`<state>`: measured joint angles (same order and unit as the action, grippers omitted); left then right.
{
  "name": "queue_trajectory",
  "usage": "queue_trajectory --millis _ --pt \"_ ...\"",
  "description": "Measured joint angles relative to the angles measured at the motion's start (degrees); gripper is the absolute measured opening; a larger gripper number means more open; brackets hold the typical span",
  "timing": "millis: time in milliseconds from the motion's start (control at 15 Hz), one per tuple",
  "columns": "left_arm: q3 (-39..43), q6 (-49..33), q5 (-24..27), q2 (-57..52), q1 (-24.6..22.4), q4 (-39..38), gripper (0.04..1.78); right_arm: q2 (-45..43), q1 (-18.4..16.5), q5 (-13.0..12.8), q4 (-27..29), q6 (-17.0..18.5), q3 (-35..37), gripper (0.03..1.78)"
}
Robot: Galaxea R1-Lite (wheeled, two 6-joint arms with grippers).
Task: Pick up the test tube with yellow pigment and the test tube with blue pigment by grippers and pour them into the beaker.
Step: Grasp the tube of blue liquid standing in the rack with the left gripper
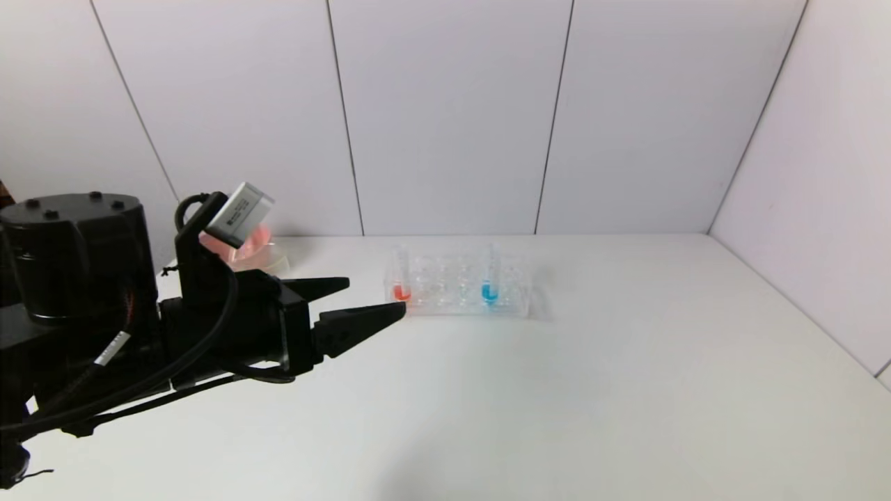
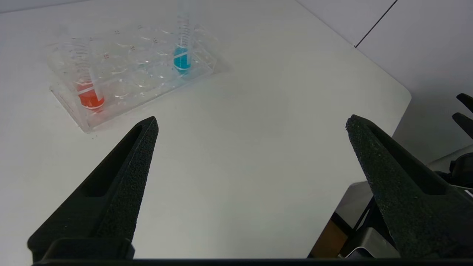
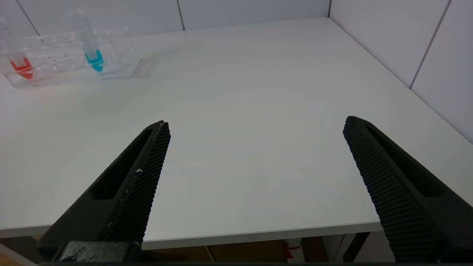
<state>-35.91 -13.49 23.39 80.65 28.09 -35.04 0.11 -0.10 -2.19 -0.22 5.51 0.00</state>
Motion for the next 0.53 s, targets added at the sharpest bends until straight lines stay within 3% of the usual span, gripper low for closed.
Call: queue_trajectory --millis 200,533 --pt "0.06 0.02 -7.83 3.44 4.77 -4.10 1.78 0.00 0.05 0.00 -0.02 0.00 0.00 1.71" --pt "-0.77 0.55 -23.30 13.01 12.48 -18.35 1.78 0.00 0.00 0.00 0.00 0.00 0.00 1.71"
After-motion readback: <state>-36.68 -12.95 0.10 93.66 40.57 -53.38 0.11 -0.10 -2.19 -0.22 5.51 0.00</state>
